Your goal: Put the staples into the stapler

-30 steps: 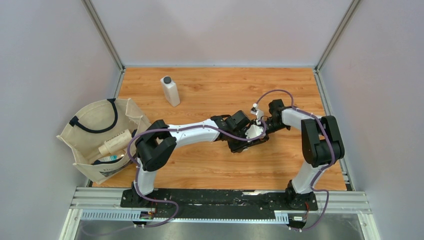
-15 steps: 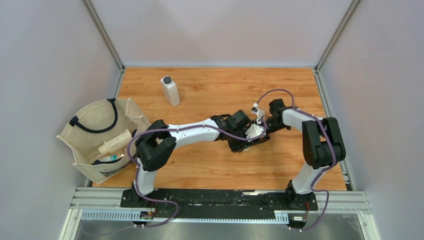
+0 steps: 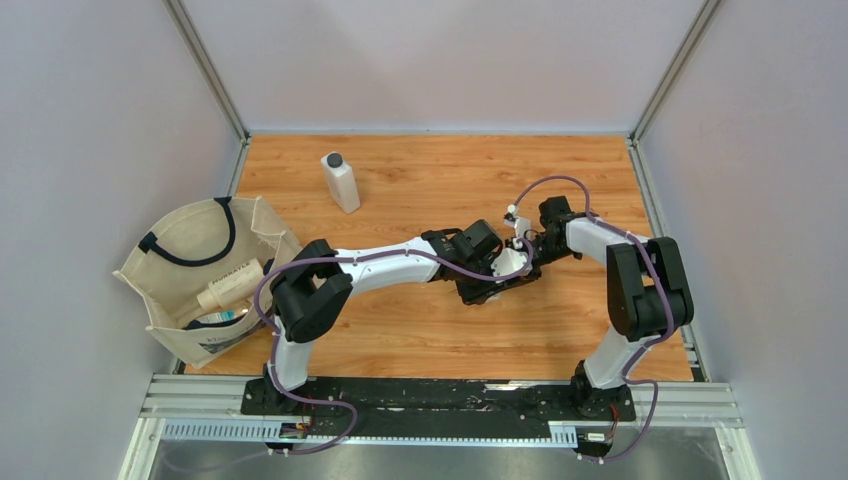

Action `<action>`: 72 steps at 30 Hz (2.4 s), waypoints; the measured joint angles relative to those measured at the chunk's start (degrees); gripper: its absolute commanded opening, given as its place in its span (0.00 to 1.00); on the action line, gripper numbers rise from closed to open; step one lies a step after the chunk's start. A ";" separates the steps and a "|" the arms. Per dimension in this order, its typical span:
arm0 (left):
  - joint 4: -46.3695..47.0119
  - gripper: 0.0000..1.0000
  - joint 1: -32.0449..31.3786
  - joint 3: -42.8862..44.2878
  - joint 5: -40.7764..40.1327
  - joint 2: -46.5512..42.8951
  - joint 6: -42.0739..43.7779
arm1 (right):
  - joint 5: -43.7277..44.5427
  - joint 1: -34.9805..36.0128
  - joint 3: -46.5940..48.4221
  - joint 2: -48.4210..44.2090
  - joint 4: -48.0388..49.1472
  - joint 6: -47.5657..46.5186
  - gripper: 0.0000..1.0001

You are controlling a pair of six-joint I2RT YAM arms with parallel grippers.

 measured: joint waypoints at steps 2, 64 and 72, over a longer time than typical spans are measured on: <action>-0.02 0.45 0.00 0.00 0.00 0.00 0.02 | 0.31 0.00 0.00 -0.02 0.00 0.00 0.06; -1.77 0.85 2.23 -0.68 -1.55 -2.47 0.76 | 9.38 -7.41 -0.02 -4.02 0.74 -0.02 0.08; -4.68 0.86 7.76 -0.81 -2.23 -13.09 2.38 | 18.10 -16.65 -1.14 -8.68 4.59 1.22 0.08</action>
